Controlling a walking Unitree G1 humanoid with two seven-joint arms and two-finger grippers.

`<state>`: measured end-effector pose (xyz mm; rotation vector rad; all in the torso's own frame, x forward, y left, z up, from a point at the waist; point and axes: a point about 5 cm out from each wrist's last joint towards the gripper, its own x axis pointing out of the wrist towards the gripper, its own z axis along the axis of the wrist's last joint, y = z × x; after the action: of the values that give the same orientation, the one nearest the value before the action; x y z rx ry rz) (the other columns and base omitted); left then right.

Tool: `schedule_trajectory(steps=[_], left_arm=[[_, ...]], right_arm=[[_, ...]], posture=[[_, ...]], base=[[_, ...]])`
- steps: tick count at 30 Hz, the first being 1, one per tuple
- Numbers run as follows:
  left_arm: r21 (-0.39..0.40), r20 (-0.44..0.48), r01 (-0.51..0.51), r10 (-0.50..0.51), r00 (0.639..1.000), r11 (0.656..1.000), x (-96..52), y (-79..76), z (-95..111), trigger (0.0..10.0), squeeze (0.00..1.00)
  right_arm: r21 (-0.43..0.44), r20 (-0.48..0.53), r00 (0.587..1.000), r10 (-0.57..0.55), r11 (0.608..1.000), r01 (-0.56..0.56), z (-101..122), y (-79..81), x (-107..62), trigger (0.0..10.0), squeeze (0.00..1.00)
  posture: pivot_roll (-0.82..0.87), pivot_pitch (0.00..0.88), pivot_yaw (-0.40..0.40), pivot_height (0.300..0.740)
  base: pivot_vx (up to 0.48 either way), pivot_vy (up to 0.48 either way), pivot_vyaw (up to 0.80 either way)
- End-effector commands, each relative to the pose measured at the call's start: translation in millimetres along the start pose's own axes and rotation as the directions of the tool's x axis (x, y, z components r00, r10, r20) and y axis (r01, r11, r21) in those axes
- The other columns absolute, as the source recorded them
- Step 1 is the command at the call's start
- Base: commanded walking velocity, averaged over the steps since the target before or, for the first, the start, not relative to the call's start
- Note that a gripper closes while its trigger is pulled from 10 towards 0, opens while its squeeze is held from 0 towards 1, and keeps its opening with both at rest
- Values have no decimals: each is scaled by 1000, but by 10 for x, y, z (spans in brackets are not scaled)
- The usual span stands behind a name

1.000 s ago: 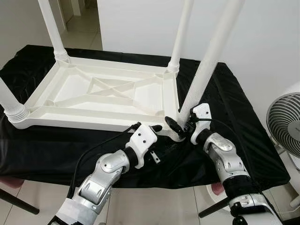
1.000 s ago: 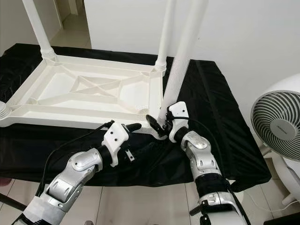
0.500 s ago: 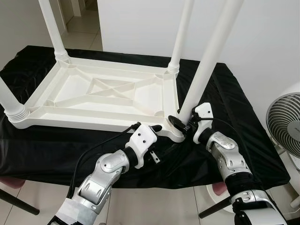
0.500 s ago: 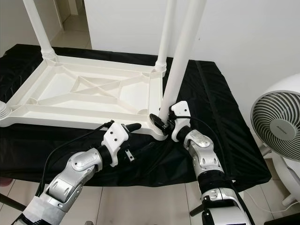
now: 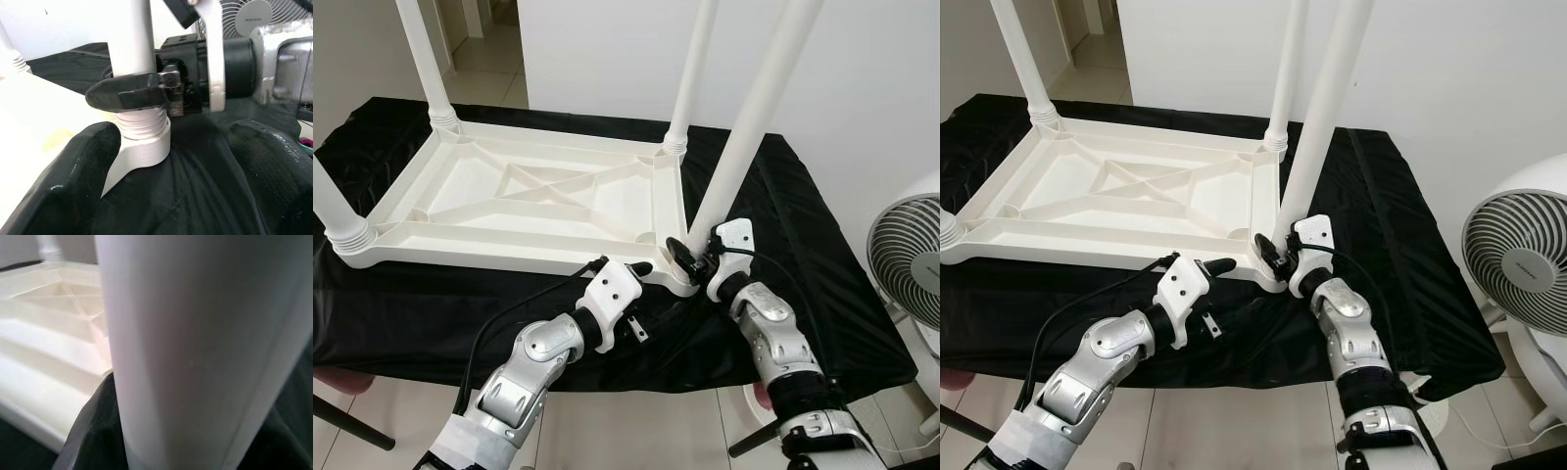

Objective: Building children table

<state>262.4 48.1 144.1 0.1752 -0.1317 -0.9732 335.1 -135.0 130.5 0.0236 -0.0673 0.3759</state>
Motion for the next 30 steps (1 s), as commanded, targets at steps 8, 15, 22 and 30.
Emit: schedule_trajectory(steps=[8,15,22,30], left_arm=[[-18,-4,49,-49,999,999,3,-51,-10,10000,0],[-16,-5,49,-49,999,999,5,-51,-7,10000,0],[-10,-8,37,-37,999,999,-10,-21,-4,10000,0],[-6,-10,34,-34,999,999,-17,-13,2,10000,0]], right_arm=[[139,-54,923,-380,913,384,-157,75,-12,10000,0],[122,-36,923,-384,915,385,-113,173,18,10000,0],[136,-42,916,-398,906,400,-125,165,9,10000,749],[116,65,956,-286,954,277,32,68,-11,10000,1000]], posture=[[92,43,-52,740],[102,42,-52,740],[110,44,-55,740],[114,41,-51,740]], base=[[0,0,0],[0,0,0],[0,0,0],[0,0,0]])
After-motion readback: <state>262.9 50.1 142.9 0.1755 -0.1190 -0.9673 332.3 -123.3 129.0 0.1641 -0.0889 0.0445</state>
